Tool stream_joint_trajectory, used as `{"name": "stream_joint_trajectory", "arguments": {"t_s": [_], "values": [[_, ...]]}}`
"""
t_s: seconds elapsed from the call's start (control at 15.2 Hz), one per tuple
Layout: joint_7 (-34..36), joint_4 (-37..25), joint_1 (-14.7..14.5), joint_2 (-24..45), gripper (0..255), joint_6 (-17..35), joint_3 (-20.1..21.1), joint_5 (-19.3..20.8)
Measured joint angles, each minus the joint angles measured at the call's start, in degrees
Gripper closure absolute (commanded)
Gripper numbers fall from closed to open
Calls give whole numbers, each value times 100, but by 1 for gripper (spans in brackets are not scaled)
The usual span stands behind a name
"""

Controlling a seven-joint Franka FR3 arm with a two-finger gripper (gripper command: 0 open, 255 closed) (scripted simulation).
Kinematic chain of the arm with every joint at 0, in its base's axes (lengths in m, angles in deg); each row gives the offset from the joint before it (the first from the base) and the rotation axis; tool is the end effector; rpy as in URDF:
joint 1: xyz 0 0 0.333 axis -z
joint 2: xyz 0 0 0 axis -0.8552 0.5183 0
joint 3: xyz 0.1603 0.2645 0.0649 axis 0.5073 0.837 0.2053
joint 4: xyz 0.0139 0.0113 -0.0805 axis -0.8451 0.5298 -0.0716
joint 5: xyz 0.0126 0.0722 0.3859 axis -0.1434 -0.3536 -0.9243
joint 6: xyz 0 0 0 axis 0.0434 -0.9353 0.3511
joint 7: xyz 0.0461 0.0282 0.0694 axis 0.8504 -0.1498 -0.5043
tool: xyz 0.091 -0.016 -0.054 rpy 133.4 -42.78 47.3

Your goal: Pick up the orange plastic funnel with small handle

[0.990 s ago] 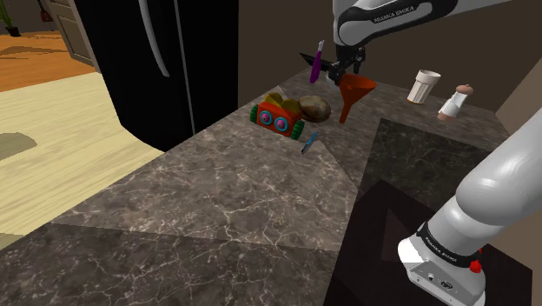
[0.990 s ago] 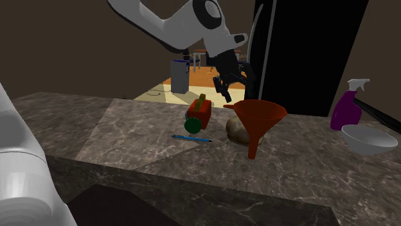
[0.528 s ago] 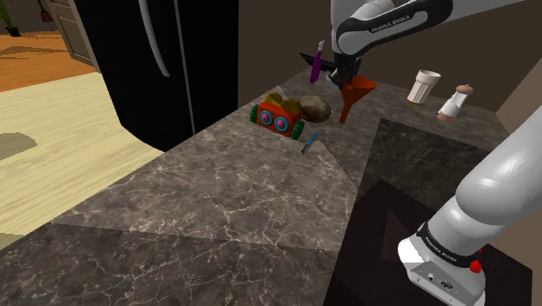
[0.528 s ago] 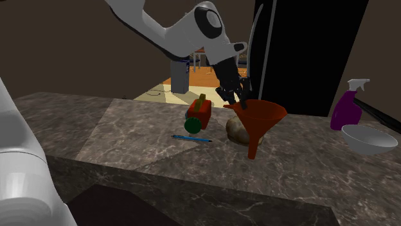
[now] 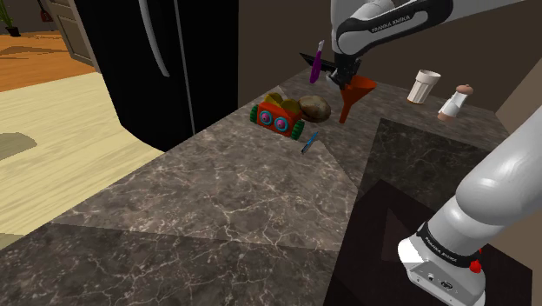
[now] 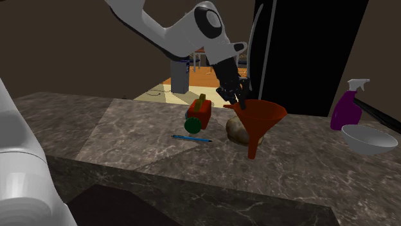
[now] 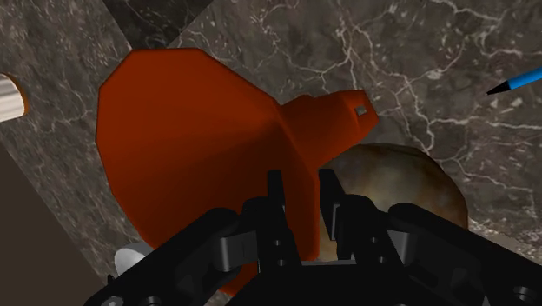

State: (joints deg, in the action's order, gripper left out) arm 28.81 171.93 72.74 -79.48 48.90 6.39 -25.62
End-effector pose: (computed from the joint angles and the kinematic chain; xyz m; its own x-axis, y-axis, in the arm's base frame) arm 0.5341 -0.1415 0.4681 0.9745 -0.2097 0.0804 -0.2230 -0.8611 0.4570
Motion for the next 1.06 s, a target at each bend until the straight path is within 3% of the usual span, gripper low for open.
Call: {"name": "stream_joint_trajectory", "arguments": {"t_s": [1.06], "values": [[-488,-850,-37,-190,255,-942,35,-208]]}}
